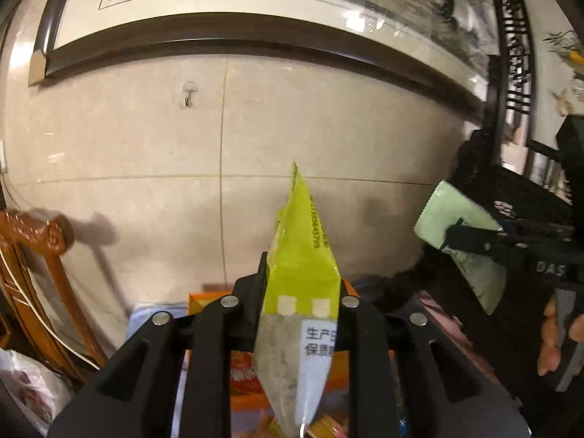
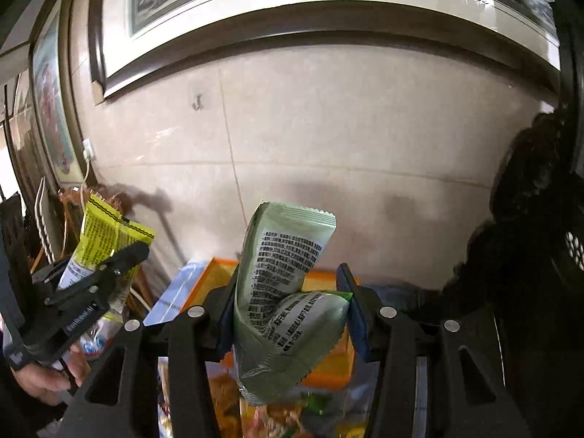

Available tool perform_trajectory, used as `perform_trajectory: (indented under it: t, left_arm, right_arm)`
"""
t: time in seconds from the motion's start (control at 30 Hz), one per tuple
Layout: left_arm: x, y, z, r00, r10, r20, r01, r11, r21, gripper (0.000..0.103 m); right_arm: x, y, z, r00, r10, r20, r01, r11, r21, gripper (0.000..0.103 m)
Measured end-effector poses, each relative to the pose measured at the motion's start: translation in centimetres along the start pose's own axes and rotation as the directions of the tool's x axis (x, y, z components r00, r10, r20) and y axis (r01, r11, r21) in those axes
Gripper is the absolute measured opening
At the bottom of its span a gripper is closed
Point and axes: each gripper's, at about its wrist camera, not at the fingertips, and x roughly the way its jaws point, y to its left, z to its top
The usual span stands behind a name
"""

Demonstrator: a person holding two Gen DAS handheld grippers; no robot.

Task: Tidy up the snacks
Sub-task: 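Carry both bags over the orange box and release them inside, then grasp a red-edged snack with the right tool while the left tool grasps a cake pack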

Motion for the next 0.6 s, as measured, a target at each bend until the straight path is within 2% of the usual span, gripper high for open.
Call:
perform_trajectory:
  t: [0.13, 0.2, 0.23, 0.27, 0.3, 0.4, 0.6]
  left_arm:
    - [3.2, 0.3, 0.9, 0.998, 0.059, -0.028, -0.059, 0.998, 0.002, 0.02]
    - [4.8, 0.4, 0.8, 0.994, 0.104, -0.021, -0.103, 0.995, 0.008, 0.025]
    - [5.3, 0.6, 0.6, 0.992, 0.122, -0.014, -0.122, 0.993, 0.011, 0.051]
    - [6.0, 0.8, 0.3, 0.989, 0.146, -0.012, -0.146, 0.989, 0.015, 0.07]
    - [6.8, 1.0, 0.1, 0.983, 0.184, -0.01, -0.184, 0.983, 0.016, 0.094]
    - [7.7, 1.7, -0.6, 0.979, 0.202, -0.024, -0.202, 0.979, 0.007, 0.094]
    - [5.6, 3.6, -3.8, 0.985, 0.169, -0.04, -0.17, 0.985, -0.028, 0.094]
  right_arm:
    - [2.2, -0.3, 1.3, 1.0, 0.002, -0.018, -0.002, 1.0, 0.005, 0.052]
    - [4.1, -0.2, 1.6, 0.999, 0.023, -0.035, -0.023, 1.0, 0.009, 0.061]
    - [5.6, -0.1, 1.7, 0.998, 0.031, -0.062, -0.031, 1.0, 0.002, 0.068]
    - [6.7, -0.1, 1.4, 0.996, 0.03, -0.083, -0.031, 1.0, -0.005, 0.076]
    - [8.0, 0.0, 1.1, 0.995, 0.011, -0.103, -0.013, 1.0, -0.019, 0.08]
    - [9.6, -0.4, -0.2, 0.989, -0.011, -0.145, 0.007, 1.0, -0.029, 0.082]
    - [8.5, -1.2, -3.8, 0.985, -0.006, -0.171, 0.003, 1.0, -0.017, 0.082]
